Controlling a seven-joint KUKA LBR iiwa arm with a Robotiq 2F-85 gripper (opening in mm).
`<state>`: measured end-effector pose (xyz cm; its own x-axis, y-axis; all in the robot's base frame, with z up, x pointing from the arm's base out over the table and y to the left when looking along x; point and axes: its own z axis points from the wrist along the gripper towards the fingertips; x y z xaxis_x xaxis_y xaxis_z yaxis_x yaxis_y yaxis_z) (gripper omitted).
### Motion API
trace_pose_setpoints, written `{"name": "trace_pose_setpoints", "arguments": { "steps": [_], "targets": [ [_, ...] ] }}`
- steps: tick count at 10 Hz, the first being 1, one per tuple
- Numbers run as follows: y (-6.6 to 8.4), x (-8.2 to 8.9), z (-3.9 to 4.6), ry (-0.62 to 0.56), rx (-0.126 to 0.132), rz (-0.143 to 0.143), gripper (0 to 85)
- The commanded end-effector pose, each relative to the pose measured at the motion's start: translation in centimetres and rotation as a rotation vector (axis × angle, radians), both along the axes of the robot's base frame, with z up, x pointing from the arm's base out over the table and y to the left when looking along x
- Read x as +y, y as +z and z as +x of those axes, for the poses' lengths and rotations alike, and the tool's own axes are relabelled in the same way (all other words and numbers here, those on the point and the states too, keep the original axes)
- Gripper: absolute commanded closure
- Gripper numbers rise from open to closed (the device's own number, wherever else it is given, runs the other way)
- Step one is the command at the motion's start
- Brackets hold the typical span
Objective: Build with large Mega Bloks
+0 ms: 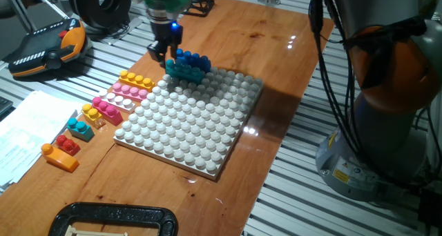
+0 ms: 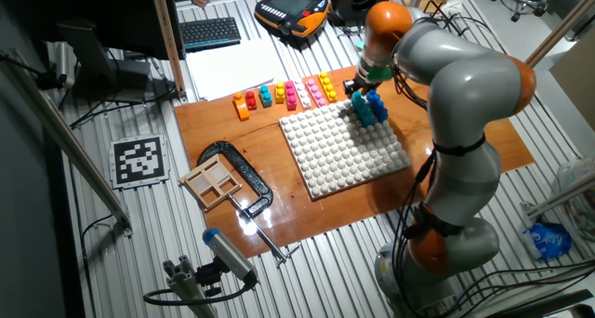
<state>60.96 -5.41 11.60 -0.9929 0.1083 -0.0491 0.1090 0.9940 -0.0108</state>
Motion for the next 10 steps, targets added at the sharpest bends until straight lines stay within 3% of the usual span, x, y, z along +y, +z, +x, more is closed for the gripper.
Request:
{"name": "trace_pose_setpoints", "arguments": {
  "steps": [1, 3, 5, 7, 8, 10],
  "targets": [
    [-0.32, -0.25, 0.72, 0.012, 0.000, 0.003, 34.0],
    [-0.78, -0.39, 1.18, 0.018, 0.002, -0.003, 34.0],
    [-0.78, -0.39, 1.18, 0.012, 0.040, -0.013, 34.0],
    [-0.78, -0.39, 1.18, 0.046, 0.050, -0.022, 34.0],
    [-0.78, -0.39, 1.18, 0.066, 0.050, -0.013, 51.0],
    [-0.78, -0.39, 1.18, 0.142, 0.077, -0.005, 51.0]
  ]
}}
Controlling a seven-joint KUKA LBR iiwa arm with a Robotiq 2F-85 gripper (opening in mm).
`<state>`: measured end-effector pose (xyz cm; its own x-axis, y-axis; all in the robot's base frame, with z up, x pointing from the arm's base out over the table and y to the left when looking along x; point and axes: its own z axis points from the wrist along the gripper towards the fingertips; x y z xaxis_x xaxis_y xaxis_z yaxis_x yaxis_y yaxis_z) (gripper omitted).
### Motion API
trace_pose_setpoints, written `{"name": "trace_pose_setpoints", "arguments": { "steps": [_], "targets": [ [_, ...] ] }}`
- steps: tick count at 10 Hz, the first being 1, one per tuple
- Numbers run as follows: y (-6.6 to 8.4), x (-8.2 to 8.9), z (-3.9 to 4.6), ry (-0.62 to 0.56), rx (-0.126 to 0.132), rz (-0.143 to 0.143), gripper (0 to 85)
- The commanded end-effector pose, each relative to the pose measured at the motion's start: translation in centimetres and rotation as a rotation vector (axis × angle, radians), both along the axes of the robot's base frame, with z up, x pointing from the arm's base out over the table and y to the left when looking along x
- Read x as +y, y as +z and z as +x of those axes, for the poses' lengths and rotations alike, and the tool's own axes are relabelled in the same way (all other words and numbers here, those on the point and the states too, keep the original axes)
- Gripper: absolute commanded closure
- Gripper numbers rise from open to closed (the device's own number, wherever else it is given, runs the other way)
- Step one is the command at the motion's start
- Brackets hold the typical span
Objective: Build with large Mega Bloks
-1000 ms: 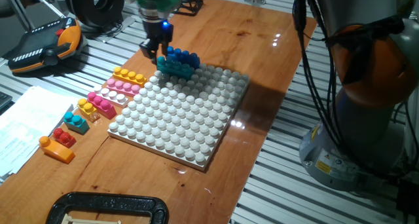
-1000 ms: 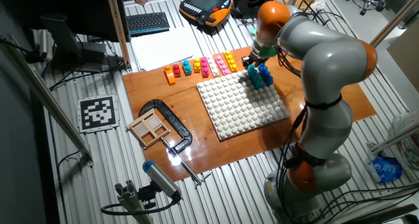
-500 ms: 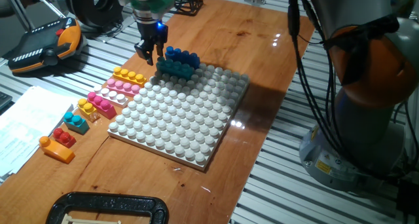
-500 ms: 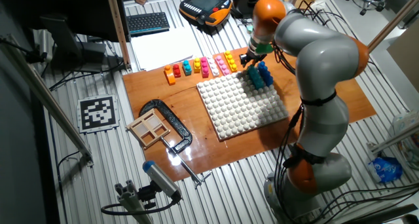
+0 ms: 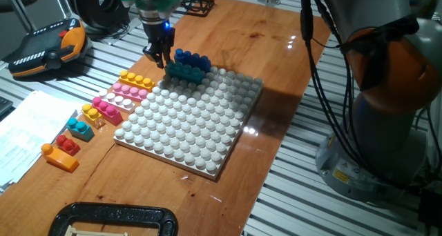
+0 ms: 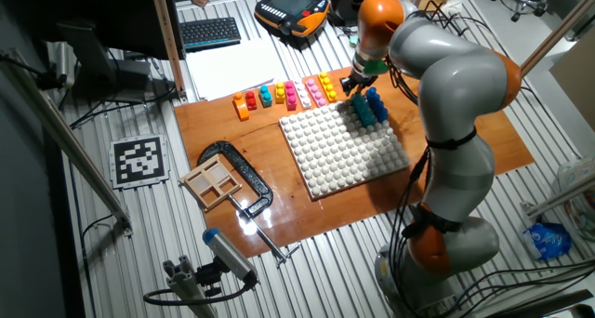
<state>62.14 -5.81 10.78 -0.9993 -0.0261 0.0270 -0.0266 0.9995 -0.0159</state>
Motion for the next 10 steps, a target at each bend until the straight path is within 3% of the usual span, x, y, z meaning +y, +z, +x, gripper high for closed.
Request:
{"name": "trace_pose_setpoints", "arguments": {
  "steps": [1, 3, 5, 6, 7, 10],
  "targets": [
    [0.0, 0.0, 0.01, -0.008, 0.001, 0.018, 51.0],
    [0.0, 0.0, 0.01, -0.060, -0.008, 0.003, 51.0],
    [-0.1, 2.4, 1.92, -0.113, -0.027, -0.002, 51.0],
    [-0.5, 2.8, 2.67, -0.119, -0.033, 0.002, 51.0],
    [-1.1, 2.8, 3.24, -0.121, -0.039, 0.010, 34.0],
    [-2.9, 3.0, 4.88, -0.147, -0.074, 0.017, 34.0]
  ]
}}
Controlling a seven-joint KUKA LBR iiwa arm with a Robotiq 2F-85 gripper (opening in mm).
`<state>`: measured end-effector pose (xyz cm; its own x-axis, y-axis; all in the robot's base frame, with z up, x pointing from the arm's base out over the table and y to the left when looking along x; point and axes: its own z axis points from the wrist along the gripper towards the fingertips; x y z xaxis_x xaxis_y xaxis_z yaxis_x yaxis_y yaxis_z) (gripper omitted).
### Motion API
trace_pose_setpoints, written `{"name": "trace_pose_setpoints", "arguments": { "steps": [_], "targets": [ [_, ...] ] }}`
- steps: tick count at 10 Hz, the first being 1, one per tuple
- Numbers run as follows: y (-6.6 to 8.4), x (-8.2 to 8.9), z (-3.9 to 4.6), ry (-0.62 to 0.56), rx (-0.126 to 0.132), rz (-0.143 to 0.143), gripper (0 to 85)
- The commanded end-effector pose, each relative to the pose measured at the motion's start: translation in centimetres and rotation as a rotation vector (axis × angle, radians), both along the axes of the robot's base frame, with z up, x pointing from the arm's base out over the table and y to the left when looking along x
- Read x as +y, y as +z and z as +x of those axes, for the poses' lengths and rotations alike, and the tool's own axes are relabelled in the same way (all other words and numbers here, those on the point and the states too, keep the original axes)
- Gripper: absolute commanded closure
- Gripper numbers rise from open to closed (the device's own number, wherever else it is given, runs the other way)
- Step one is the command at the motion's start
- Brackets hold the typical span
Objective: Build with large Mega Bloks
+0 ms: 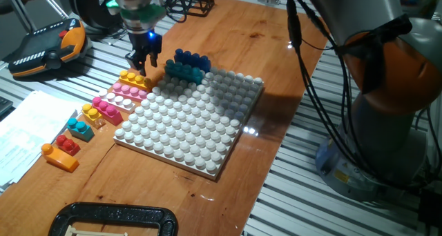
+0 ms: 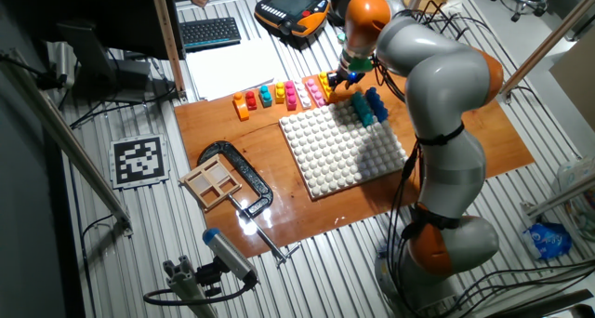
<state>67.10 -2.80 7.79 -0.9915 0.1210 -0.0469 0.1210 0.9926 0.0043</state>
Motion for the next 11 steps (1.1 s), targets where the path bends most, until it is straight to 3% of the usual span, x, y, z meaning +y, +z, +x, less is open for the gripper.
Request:
{"name": "trace_pose_setpoints", "arguments": {
  "steps": [1, 6, 11],
  "targets": [
    [-0.44, 0.02, 0.28, -0.001, -0.004, -0.002, 34.0],
    [-0.59, 0.00, 0.36, -0.001, 0.016, -0.020, 34.0],
    [-0.59, 0.00, 0.36, 0.002, -0.002, -0.023, 34.0]
  ]
}}
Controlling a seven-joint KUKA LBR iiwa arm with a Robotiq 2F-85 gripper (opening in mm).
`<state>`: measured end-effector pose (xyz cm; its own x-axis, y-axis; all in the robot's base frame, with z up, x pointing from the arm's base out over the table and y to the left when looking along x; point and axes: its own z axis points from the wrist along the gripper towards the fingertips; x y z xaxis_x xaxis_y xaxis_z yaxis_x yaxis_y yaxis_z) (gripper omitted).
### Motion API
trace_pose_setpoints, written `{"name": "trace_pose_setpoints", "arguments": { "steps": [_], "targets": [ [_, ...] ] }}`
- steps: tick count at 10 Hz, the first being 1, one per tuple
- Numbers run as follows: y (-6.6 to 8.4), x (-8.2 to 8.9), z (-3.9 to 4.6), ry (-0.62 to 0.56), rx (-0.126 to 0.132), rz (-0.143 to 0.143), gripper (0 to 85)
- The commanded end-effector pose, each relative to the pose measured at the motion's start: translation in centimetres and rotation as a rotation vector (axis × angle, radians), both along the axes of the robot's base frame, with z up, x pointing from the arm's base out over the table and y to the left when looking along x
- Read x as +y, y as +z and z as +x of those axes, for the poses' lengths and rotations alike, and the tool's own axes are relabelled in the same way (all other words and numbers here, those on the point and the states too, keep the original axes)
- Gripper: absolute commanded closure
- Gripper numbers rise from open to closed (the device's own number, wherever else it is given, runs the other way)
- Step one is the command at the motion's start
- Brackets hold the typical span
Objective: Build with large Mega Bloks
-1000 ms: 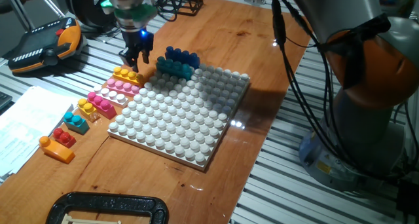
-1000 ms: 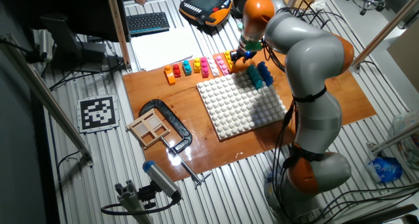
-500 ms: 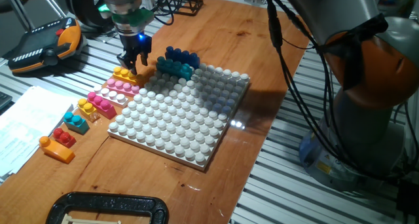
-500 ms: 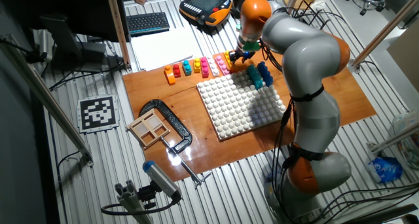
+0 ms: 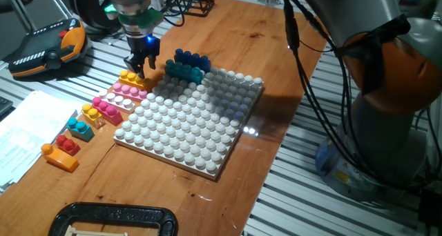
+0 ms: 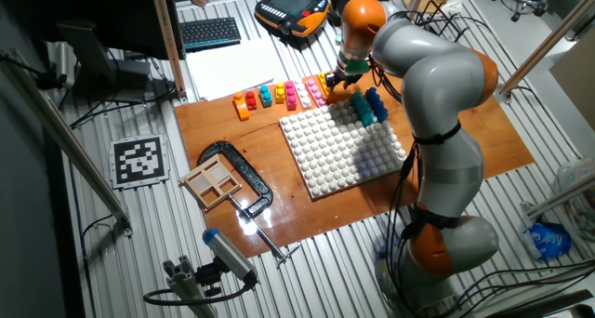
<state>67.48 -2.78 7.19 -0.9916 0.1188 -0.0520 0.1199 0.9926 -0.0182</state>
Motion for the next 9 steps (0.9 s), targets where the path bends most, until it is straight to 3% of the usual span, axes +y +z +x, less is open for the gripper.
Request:
{"name": "trace_pose_setpoints", "arguments": {
  "steps": [1, 5, 8, 9],
  "targets": [
    [0.0, 0.2, 0.39, -0.005, 0.004, 0.000, 34.0],
    [-1.1, 0.9, 2.55, -0.012, -0.006, 0.016, 34.0],
    [-2.1, 1.3, 3.34, -0.049, -0.017, 0.041, 34.0],
    [-2.4, 1.3, 3.57, -0.048, -0.020, 0.038, 34.0]
  ]
}}
